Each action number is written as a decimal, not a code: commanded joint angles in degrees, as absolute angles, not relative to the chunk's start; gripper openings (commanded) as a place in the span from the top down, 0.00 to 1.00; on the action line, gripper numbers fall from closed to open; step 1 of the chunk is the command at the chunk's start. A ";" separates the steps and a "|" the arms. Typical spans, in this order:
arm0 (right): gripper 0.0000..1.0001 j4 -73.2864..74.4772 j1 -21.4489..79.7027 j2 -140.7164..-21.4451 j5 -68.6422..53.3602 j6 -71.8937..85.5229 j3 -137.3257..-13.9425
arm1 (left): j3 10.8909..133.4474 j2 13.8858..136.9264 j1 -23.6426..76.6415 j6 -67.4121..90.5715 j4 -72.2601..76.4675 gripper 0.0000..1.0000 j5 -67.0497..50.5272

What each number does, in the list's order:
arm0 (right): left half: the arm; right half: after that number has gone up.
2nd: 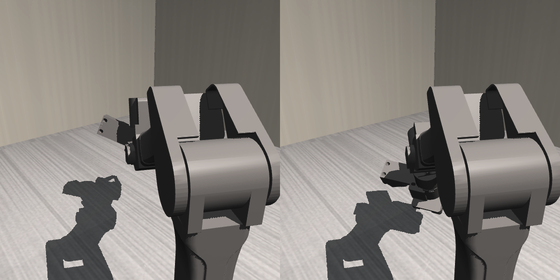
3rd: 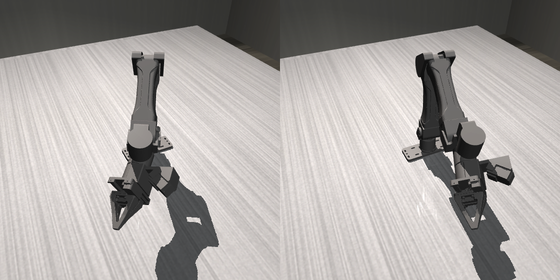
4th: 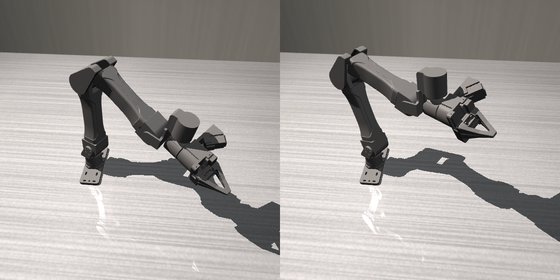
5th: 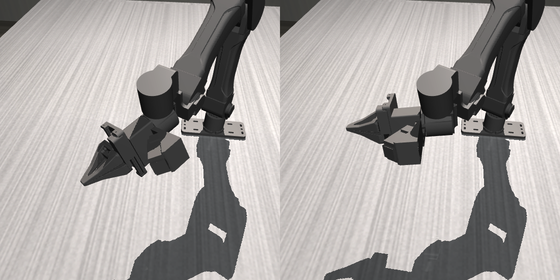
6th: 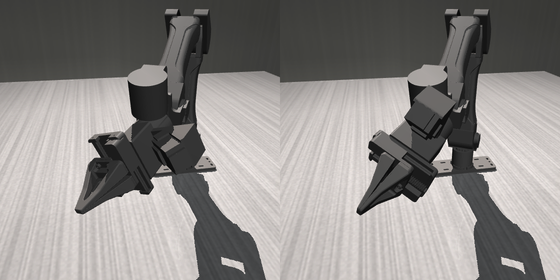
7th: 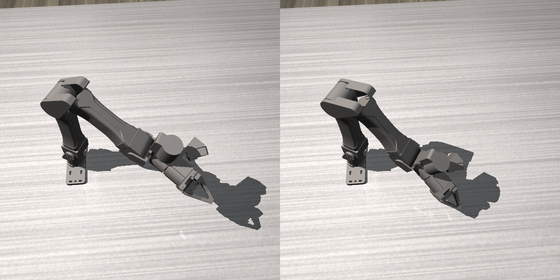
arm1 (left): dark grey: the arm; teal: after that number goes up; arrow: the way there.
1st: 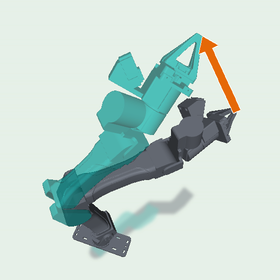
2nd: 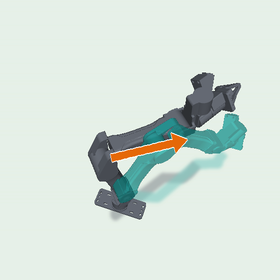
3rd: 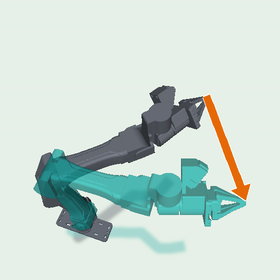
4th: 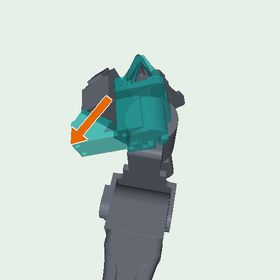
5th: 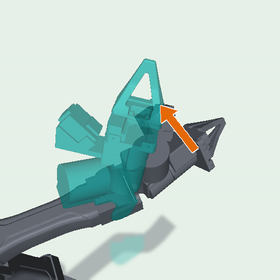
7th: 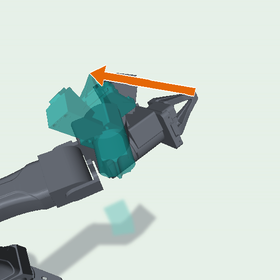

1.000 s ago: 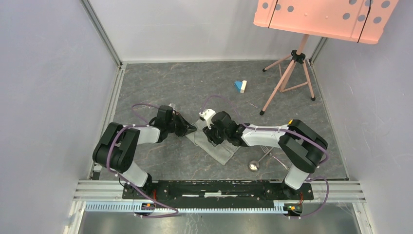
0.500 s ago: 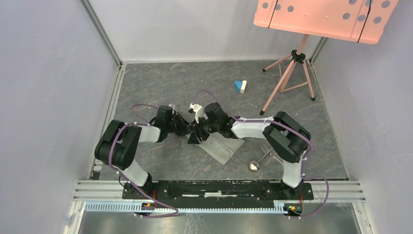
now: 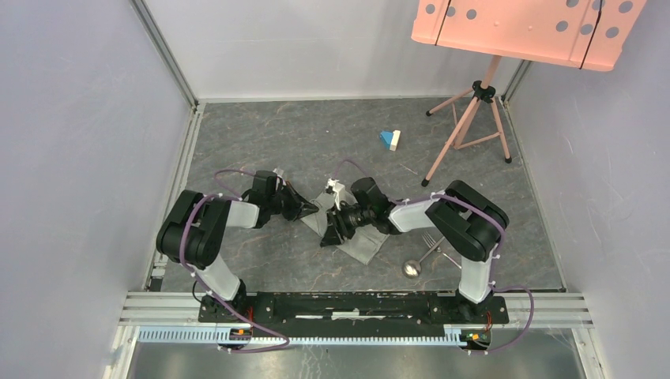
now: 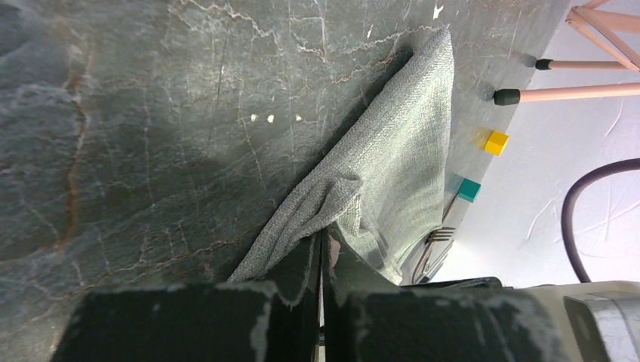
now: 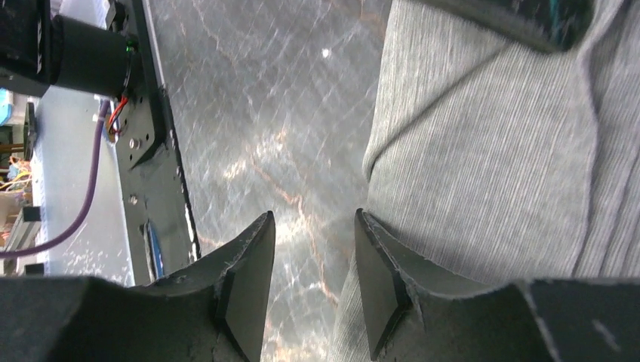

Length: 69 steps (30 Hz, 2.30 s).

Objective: Fold the napkin into a case and place the utensils inside
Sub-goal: Smooth out the 2/3-rectangle-folded napkin at the center of the board, then rotate the 2/3-rectangle-folded napkin at the center of the board.

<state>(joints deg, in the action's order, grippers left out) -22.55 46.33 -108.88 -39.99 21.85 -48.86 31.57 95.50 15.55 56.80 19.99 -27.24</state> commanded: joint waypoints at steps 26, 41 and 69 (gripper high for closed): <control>0.43 -10.81 38.38 -75.61 -41.73 15.26 -22.52 | 34.93 92.42 14.19 53.24 17.91 0.83 -35.27; 0.61 -16.12 33.77 -85.01 -34.69 19.13 -28.83 | 38.42 99.73 14.81 53.96 18.37 0.88 -32.91; 0.26 -4.68 29.17 -78.89 -26.01 16.23 -34.53 | 46.39 81.16 20.77 38.70 -7.01 0.34 -20.06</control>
